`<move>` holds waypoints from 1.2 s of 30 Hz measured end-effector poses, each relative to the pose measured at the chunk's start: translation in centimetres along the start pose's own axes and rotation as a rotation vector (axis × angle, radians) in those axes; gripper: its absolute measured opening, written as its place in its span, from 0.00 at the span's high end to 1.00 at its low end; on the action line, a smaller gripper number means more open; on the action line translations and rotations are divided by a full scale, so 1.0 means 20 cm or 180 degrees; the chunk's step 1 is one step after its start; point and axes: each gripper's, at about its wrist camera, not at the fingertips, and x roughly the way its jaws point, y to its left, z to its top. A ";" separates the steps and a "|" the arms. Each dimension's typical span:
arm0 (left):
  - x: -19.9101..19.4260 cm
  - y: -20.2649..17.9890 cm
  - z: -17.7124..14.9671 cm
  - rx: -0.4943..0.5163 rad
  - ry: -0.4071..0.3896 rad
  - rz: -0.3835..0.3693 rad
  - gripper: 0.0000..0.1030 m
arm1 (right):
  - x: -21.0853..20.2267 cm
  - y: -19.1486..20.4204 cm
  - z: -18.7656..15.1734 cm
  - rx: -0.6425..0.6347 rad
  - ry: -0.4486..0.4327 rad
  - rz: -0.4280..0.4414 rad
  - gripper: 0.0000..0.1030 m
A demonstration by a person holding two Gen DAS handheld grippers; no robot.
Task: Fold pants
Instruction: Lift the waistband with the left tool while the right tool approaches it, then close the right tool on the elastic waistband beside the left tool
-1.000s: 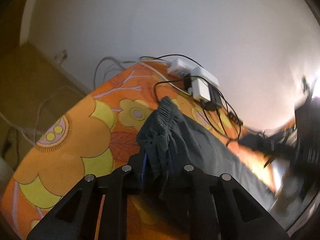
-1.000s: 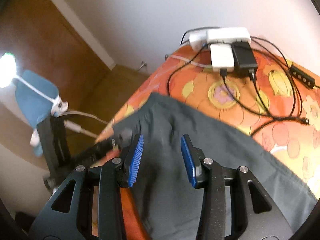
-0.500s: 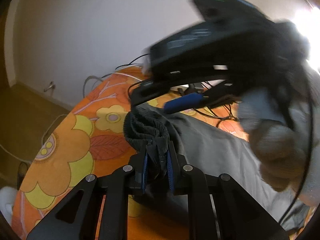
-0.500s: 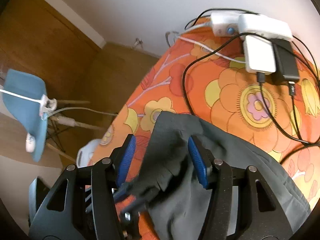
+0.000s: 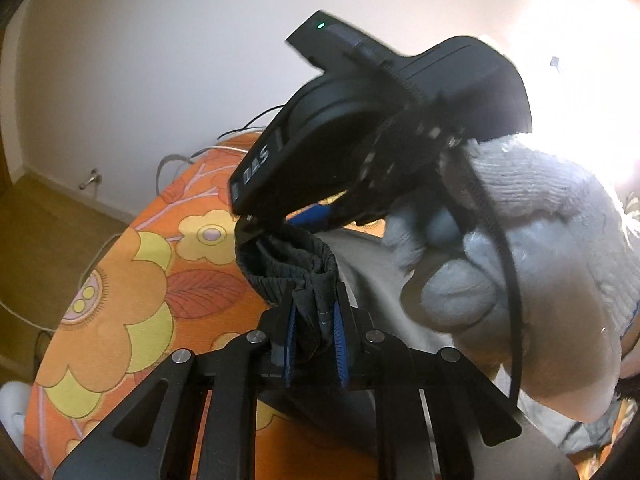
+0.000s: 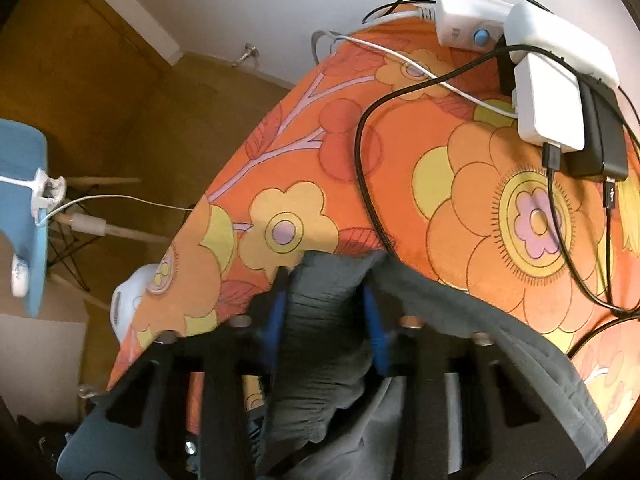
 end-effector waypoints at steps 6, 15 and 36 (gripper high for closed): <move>-0.03 -0.07 -0.04 0.0152 0.0060 -0.0089 0.87 | -0.19 -0.09 -0.10 0.0059 -0.0349 0.0212 0.74; -0.11 -0.37 -0.13 0.0421 0.0183 -0.0483 0.88 | -0.51 -0.39 -0.44 0.0352 -0.0761 0.0346 0.74; -0.10 -0.51 -0.30 0.0811 0.0350 -0.0416 0.88 | -0.48 -0.21 -0.50 -0.0210 0.0026 0.0202 0.63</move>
